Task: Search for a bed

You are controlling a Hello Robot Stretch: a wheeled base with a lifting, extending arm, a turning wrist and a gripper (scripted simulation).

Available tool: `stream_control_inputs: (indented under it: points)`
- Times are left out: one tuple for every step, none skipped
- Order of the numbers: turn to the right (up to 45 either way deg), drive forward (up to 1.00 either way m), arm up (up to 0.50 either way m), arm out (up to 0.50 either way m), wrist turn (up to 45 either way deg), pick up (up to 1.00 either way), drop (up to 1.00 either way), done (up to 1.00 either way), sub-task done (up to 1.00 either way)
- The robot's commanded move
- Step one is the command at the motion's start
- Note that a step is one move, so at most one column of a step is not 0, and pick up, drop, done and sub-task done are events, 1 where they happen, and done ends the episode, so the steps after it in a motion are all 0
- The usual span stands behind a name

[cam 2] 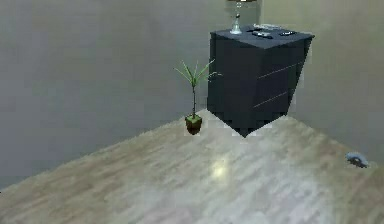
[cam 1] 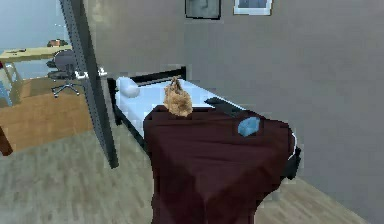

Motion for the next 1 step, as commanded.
stream_control_inputs:
  points:
    - [0.0, 0.0, 0.0, 0.0, 0.0, 0.0, 0.0, 1.0, 0.0]
